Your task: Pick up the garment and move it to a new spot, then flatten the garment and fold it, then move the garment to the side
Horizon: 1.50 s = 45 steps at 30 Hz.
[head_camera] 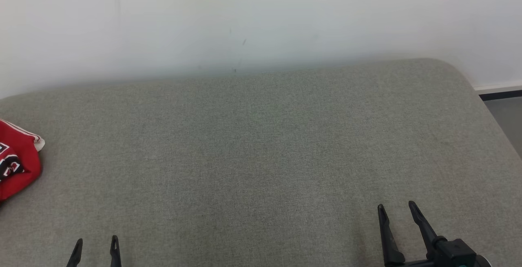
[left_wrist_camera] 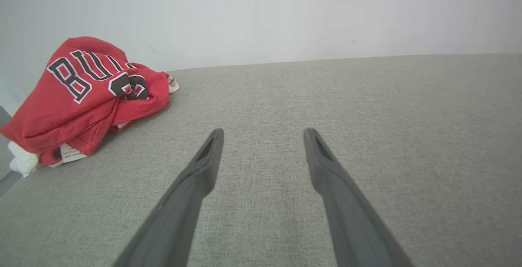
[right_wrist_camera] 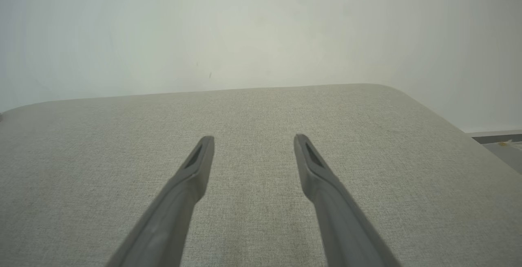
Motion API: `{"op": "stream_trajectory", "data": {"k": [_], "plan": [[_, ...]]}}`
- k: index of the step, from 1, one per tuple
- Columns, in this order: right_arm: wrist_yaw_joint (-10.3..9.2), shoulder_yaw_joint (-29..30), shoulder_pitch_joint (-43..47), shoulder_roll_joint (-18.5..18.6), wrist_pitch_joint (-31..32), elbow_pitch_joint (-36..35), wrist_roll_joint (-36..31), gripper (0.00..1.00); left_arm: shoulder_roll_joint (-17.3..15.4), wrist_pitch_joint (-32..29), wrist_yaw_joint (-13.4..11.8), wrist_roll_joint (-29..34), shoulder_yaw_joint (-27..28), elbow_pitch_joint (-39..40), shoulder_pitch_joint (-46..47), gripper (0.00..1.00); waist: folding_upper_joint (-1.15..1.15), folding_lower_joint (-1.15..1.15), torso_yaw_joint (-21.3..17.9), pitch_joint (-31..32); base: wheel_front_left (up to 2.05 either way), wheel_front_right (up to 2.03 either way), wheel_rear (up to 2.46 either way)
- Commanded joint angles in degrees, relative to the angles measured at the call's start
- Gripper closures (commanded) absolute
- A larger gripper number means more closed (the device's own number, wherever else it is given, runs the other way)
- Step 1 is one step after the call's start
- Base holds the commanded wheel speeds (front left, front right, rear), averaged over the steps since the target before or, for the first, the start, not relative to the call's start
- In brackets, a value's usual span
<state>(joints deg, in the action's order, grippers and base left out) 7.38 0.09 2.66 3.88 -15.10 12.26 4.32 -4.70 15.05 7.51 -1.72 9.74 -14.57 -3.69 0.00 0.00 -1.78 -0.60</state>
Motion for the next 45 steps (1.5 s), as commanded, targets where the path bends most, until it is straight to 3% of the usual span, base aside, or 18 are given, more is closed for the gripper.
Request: {"op": "stream_trajectory", "data": {"k": [1, 12, 18, 45], "plan": [[0.21, 0.2, 0.6, -0.1, -0.1, -0.1, -0.4, 0.0, -0.1, 0.2, -0.1, 0.3, 0.4, 0.0, -0.7, 0.0, 0.0, 0.0, 0.0, 0.0, 0.0, 0.0, 0.0], [0.2, 0.8, 0.4, 0.0, -0.1, -0.3, -0.7, 0.0, 0.0, 0.2, -0.1, 0.5, 1.2, 0.1, -0.6, 0.0, 0.0, 0.0, 0.6, -0.3, 0.0, 0.0, 0.0], [0.2, 0.3, 0.4, 0.0, -0.1, -0.5, -0.7, 0.0, 0.1, 0.2, -0.1, 0.6, 1.3, 0.2, -0.4, 0.0, 0.0, 0.0, 2.7, -0.6, 0.0, 0.0, 0.0], [0.2, -5.6, -3.6, 1.7, -0.1, 0.8, 0.3, 0.0, 0.4, 0.2, -0.3, -0.2, 5.1, 0.0, 1.0, 0.0, 0.0, 0.0, 27.0, -3.7, 0.0, 0.0, 0.0]]}}
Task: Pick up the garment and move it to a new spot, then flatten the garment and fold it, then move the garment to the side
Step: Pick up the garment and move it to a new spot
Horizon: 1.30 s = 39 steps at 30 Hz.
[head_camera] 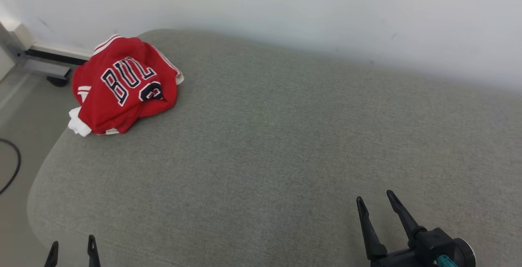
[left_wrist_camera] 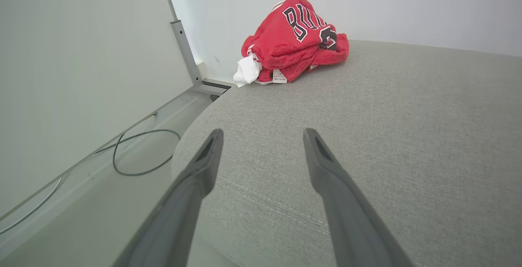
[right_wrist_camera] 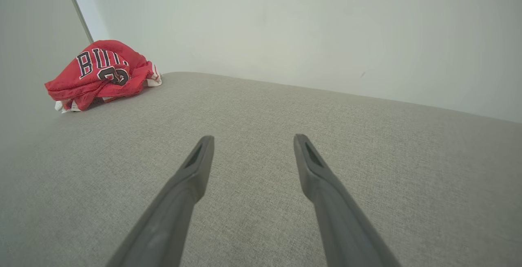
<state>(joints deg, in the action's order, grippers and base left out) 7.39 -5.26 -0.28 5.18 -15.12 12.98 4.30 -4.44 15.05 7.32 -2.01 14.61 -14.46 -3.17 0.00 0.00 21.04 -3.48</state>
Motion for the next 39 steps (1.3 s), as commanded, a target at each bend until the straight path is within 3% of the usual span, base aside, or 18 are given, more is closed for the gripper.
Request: {"op": "stream_trajectory", "data": {"k": [1, 9, 15, 20, 31, 39], "plan": [[0.19, -0.4, -0.8, 0.4, -0.1, 0.1, 0.3, 0.0, 0.2, 0.2, -0.1, 0.1, 0.4, -0.1, 0.4, 0.0, 0.0, 0.0, 4.7, -0.9, 0.0, 0.0, 0.0], [0.19, -0.9, -1.3, 0.7, -0.1, 0.4, 0.4, 0.0, 0.6, 0.2, 0.0, 0.1, 1.2, 0.1, -0.1, 0.0, 0.0, 0.0, 6.0, -1.4, 0.0, 0.0, 0.0], [0.19, -1.5, -1.9, 1.5, -0.1, 0.3, 0.6, 0.0, 0.7, 0.2, 0.0, -1.3, 1.8, -0.3, 1.6, 0.0, 0.0, 0.0, 4.1, -3.0, 0.0, 0.0, 0.0], [0.19, -1.8, -3.0, 2.6, -0.1, -0.2, -0.3, 0.0, -1.4, 0.2, 0.1, -3.3, 1.1, -1.5, 5.7, 0.0, 0.0, 0.0, 1.6, -5.9, 0.0, 0.0, 0.0], [0.19, -3.1, -7.3, 5.5, -0.1, -2.1, -1.5, 0.0, -13.9, 0.2, 0.1, -8.1, -5.9, -5.6, 22.2, 0.0, 0.0, 0.0, -3.3, -14.6, 0.0, 0.0, 0.0], [0.19, -4.8, -10.3, 6.8, -0.1, -3.5, -2.1, 0.0, -23.0, 0.2, 0.1, -12.3, -12.3, -14.6, 34.1, 0.0, 0.0, 0.0, -6.9, -19.8, 0.0, 0.0, 0.0]]}}
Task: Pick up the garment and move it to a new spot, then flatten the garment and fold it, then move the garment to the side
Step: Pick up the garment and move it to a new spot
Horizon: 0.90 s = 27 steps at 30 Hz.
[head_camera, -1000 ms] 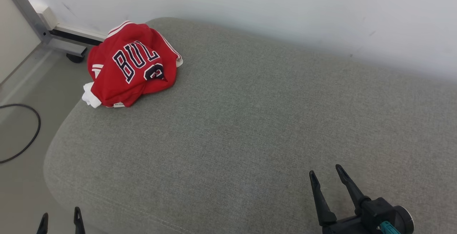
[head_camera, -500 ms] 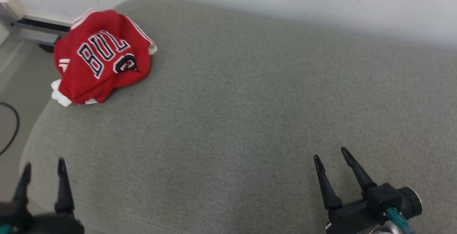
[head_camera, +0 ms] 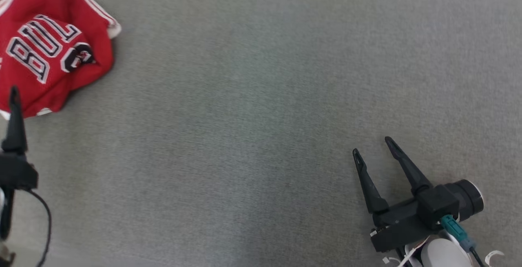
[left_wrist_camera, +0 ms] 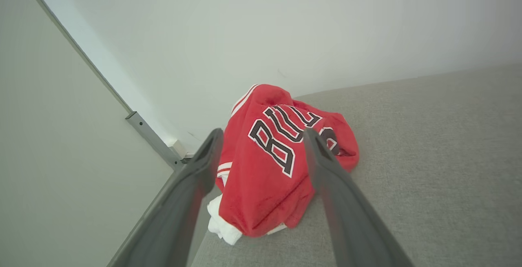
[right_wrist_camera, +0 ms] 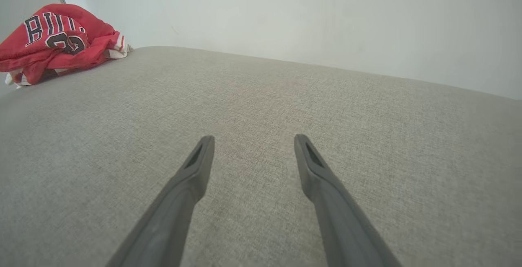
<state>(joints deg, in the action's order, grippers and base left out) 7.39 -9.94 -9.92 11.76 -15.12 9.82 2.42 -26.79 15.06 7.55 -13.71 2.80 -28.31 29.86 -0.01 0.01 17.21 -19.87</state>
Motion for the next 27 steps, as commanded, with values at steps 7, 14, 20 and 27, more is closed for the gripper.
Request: {"op": "stream_trajectory", "data": {"k": [7, 14, 20, 27], "plan": [[0.19, -0.5, -2.1, 0.6, -0.1, -1.5, -1.2, 0.0, -7.8, 0.2, -0.1, -5.7, -6.5, -11.9, 10.3, 0.0, 0.01, -0.01, -6.1, -7.0, 0.0, 0.0, 0.0], [0.13, -0.2, -2.6, 0.7, 0.0, -1.9, -1.4, 0.0, -12.5, -1.0, -0.1, -9.3, -11.7, -20.2, 17.9, 0.0, 0.01, -0.01, -7.7, -9.4, 0.0, 0.0, 0.0], [0.11, -0.3, -3.0, 0.6, 0.1, -1.7, -1.5, 0.0, -15.4, -5.2, -0.1, -13.0, -15.7, -26.5, 24.3, 0.0, 0.01, -0.01, -8.7, -11.2, 0.0, 0.0, 0.0], [0.02, -1.0, -4.2, 0.8, 0.3, -1.0, -1.6, 0.0, -16.9, -12.0, -0.1, -18.7, -19.9, -30.4, 28.0, 0.0, 0.01, -0.01, -10.1, -12.8, 0.0, 0.0, 0.0]]}}
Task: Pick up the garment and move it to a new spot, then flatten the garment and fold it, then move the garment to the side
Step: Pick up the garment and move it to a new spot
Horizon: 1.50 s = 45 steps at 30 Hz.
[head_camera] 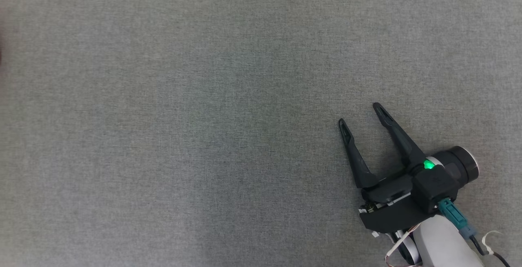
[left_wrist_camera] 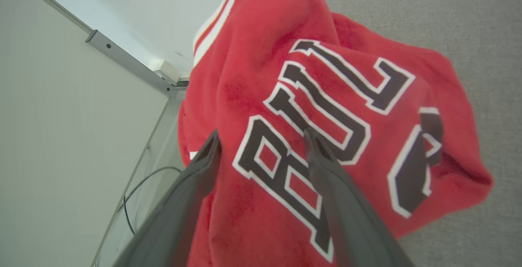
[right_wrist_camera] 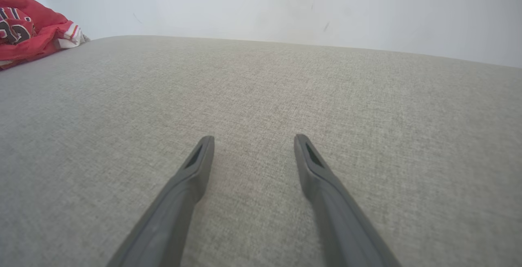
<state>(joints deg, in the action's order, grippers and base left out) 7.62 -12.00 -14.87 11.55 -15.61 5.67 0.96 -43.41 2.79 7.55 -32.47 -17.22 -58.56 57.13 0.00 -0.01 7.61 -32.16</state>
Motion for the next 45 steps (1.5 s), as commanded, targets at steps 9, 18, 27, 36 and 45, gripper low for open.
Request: {"op": "stream_trajectory", "data": {"k": [9, 18, 27, 36, 45], "plan": [[-0.23, 1.7, 0.6, 0.8, 0.9, 4.0, -0.1, 0.0, -1.3, -5.7, -0.1, -11.1, -2.7, -0.2, 1.6, 1.0, 0.0, 0.01, -1.1, -1.1, 0.0, 0.0, 0.0], [-0.23, 1.2, 0.2, 0.0, 0.9, 4.3, 0.4, 0.0, -1.5, -9.0, -0.1, -17.6, -5.0, -0.2, 3.0, 1.0, 0.0, 0.01, -1.0, 0.0, 0.0, 0.0, 0.0], [-0.19, 0.5, 1.0, -2.3, 0.7, 4.1, 1.4, 0.0, -3.0, -7.8, -0.1, -19.0, -12.2, 7.9, 6.2, 1.0, 0.0, 0.01, -1.7, 3.8, 0.0, 0.0, 0.0], [-0.18, -0.9, 1.1, -5.2, 0.4, 4.3, 3.2, 0.0, 2.9, -7.0, -0.1, -18.8, -22.6, 15.0, 9.4, 1.0, 0.0, 0.01, -5.5, 9.3, 0.0, 0.0, 0.0], [-0.18, -0.2, 3.3, -7.1, 0.4, 4.0, 4.3, 0.0, 13.2, -2.3, -0.1, -21.1, -32.3, 18.7, 5.4, 1.0, 0.0, 0.01, -11.7, 12.7, 0.0, 0.0, 0.0]]}}
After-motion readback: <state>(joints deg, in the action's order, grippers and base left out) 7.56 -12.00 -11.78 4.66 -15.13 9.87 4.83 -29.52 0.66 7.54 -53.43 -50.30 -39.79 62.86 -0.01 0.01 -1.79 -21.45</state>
